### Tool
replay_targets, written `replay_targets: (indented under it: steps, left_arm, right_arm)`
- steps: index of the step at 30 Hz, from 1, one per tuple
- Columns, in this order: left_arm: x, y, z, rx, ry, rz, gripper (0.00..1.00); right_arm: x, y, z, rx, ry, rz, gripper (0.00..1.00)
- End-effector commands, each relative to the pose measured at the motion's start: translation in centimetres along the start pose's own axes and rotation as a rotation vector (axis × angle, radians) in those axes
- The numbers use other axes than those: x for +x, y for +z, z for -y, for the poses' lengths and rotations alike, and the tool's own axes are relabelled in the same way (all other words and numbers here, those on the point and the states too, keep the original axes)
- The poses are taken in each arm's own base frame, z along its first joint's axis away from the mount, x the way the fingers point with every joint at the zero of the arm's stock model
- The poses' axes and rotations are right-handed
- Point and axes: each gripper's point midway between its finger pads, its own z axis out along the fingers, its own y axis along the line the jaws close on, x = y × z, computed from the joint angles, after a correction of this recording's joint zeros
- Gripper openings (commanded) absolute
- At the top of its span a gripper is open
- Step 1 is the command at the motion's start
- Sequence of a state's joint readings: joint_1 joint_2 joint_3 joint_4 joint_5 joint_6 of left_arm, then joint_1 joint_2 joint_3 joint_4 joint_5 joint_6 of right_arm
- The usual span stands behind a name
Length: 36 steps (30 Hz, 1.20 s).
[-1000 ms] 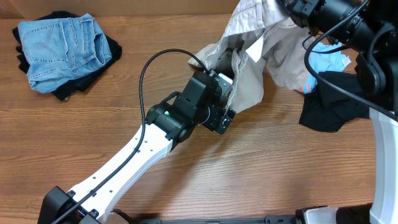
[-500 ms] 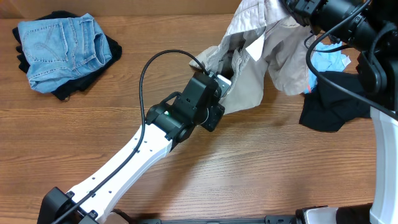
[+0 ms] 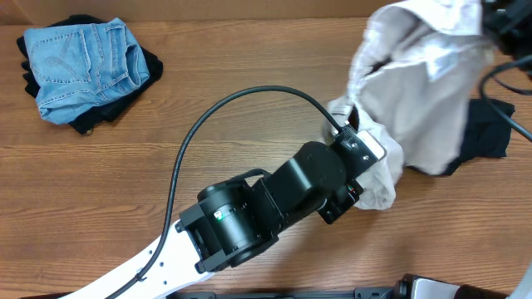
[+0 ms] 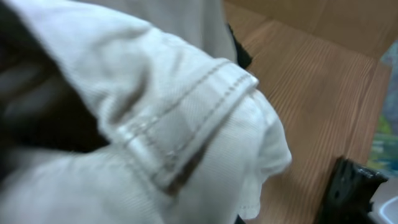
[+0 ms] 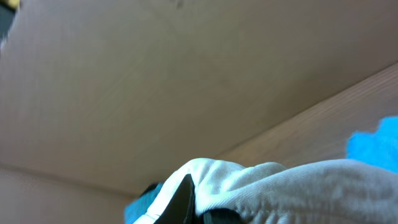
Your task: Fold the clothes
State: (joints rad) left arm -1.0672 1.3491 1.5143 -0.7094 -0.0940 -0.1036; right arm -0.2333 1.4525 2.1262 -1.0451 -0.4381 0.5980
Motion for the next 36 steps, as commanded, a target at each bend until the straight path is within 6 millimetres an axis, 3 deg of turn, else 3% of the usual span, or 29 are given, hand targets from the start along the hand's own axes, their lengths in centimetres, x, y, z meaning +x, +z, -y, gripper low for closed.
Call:
replay_targets:
  steps: [1,4,7,9,14,18,20,23,25,27,29,30,32,34,36]
  left_arm:
    - [-3.6,-1.7,1.8,0.033,-0.085,0.132,0.04]
    - [-5.9,-2.1,5.6,0.135,-0.095,0.228,0.04]
    - [-6.1,-1.7,7.3,0.181,-0.170,0.235,0.04]
    - [-5.7,-0.9,7.0,0.150,-0.219,0.217,0.04]
    - [-3.4,0.2,1.6,-0.153,-0.333,0.177,0.04]
    - [-0.1,0.1,-4.6,-0.360,-0.433,0.077,0.04]
    - [2.7,-0.5,-9.0,-0.481,-0.499,-0.017,0.04]
    - [5.1,-1.6,-12.3,-0.572,-0.531,-0.100,0.05]
    - [7.1,-2.8,-14.6,-0.653,-0.586,-0.163,0.05]
    - [8.3,-3.5,-15.8,-0.688,-0.626,-0.197,0.05]
    - [9.3,-4.0,-16.8,-0.698,-0.664,-0.236,0.07]
    - [9.7,-4.1,-17.1,-0.699,-0.680,-0.252,0.09]
    - [10.6,-4.6,-17.8,-0.703,-0.708,-0.289,0.09]
    - [11.4,-5.2,-18.2,-0.725,-0.715,-0.317,0.10]
    - [11.6,-5.3,-18.3,-0.727,-0.707,-0.331,0.15]
  right_arm:
    - [-3.0,-3.3,0.4,0.041,-0.047,0.134,0.04]
    - [-3.3,-3.4,0.7,0.051,-0.060,0.142,0.04]
    - [-2.9,-2.5,0.8,0.030,-0.053,0.107,0.04]
    - [-1.6,-0.7,0.5,-0.016,-0.036,0.020,0.04]
    - [4.1,6.5,-1.0,-0.083,-0.026,-0.212,0.04]
    - [10.1,12.2,-4.2,-0.132,-0.043,-0.346,0.04]
    - [14.1,15.1,-6.1,-0.170,-0.041,-0.429,0.06]
    - [17.7,17.4,-7.3,-0.180,-0.066,-0.482,0.20]
    - [18.9,17.8,-7.3,-0.142,-0.088,-0.479,0.31]
    - [19.0,17.8,-7.3,-0.141,-0.089,-0.480,0.55]
    - [19.0,17.7,-7.0,-0.129,-0.085,-0.486,0.89]
    - [18.9,17.7,-6.5,-0.114,-0.085,-0.493,0.96]
    - [18.6,17.5,-4.7,-0.067,-0.106,-0.504,1.00]
    - [17.3,16.5,-1.2,0.080,-0.093,-0.482,1.00]
    - [15.0,14.0,2.7,0.258,-0.086,-0.428,1.00]
